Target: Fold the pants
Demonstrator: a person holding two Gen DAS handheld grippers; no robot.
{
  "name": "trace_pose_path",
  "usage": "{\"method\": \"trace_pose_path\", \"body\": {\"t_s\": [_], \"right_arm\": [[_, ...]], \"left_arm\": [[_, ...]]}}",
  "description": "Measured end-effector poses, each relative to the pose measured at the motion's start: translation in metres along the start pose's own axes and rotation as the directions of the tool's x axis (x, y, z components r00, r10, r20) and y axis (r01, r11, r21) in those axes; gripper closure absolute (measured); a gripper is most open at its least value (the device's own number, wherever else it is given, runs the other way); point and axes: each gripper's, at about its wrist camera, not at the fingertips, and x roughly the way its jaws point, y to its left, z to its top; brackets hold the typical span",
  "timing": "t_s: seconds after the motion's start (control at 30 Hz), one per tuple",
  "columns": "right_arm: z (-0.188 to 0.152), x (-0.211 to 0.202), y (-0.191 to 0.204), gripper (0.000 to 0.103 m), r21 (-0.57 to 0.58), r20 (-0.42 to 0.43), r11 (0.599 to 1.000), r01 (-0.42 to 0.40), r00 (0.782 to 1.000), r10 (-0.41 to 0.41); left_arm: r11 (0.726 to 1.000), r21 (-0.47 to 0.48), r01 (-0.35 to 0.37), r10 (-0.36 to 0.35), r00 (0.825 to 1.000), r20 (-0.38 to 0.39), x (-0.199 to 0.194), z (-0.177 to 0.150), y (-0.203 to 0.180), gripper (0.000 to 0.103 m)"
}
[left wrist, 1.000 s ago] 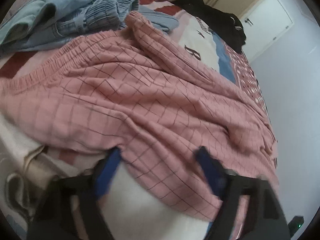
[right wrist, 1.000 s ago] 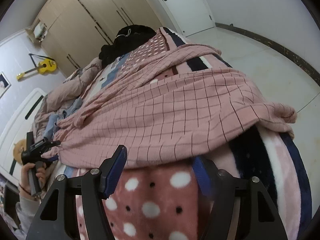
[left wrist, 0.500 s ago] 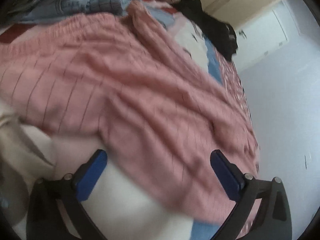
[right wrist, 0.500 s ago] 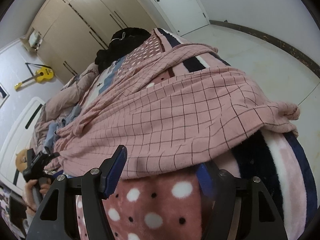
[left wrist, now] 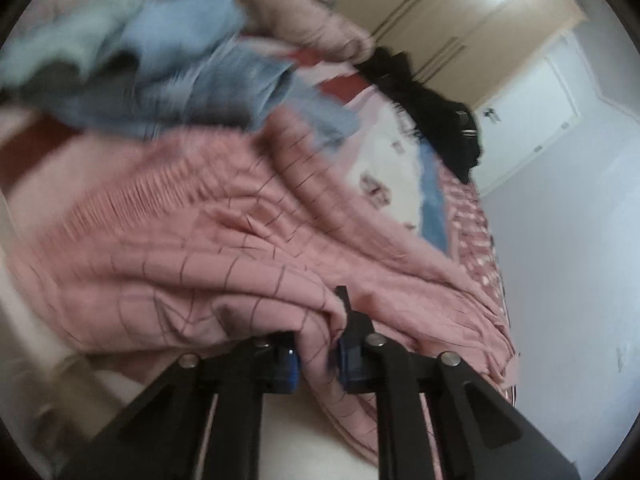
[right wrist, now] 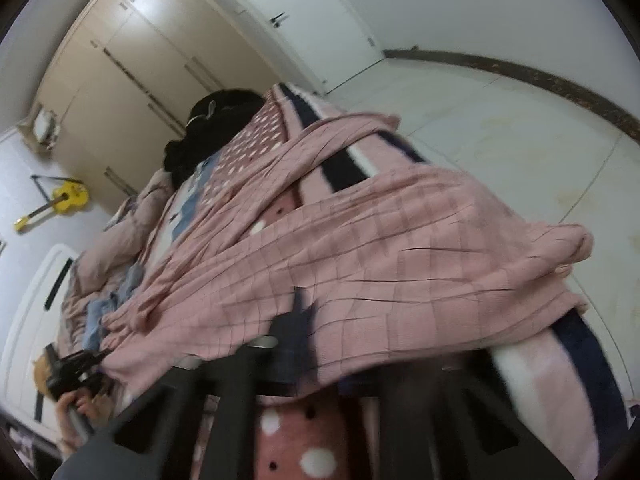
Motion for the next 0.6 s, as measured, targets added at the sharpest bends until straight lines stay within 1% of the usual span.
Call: {"method": "trace_pose_path", "body": {"t_s": [0.07,0.13,0.2,0.27,0.33,0.4,0.5,0.6], "right_arm": [[0.003,-0.009,0.003,0.099,-0.013,0.029,1.000,0.003,1.000,-0.003],[0.008,-0.019,0.008,0.100,-0.032,0.048,0.999,-0.010,0.999,0.011],[0.018,-0.026,0.015,0.100,-0.058,0.050,0.997,-0.041,0.998,0.043],[0.029,-0.028,0.023,0.100,-0.087,0.041,0.994,-0.068,0.997,0.071],[0.048,-0.025,0.035,0.100,-0.117,0.010,0.988,-0.097,0.995,0.098],[0.064,-0.018,0.046,0.100,-0.145,-0.016,0.983,-0.115,0.993,0.114],[0.096,0.006,0.067,0.100,-0.215,-0.061,0.973,-0.083,0.996,0.072],[0.130,0.048,0.077,0.100,-0.194,-0.150,0.979,-0.068,0.988,0.039]], "left_arm": [[0.999,0.053,0.010,-0.012,0.999,0.035,-0.024,0.001,-0.010,0.093],[0.997,0.080,0.014,-0.019,0.999,0.051,-0.041,0.004,-0.016,0.093],[0.994,0.109,0.008,-0.014,0.999,0.049,-0.054,0.007,-0.022,0.093],[0.993,0.117,-0.002,-0.003,0.999,0.042,-0.060,0.011,-0.023,0.093],[0.992,0.124,-0.022,0.019,1.000,0.022,-0.059,0.019,-0.025,0.092],[0.991,0.130,-0.025,0.026,1.000,-0.002,-0.060,0.027,-0.027,0.092],[0.991,0.127,-0.049,0.055,0.997,-0.050,-0.048,0.043,-0.030,0.089],[0.985,0.149,-0.087,0.100,0.991,-0.087,-0.024,0.064,-0.043,0.089]]}}
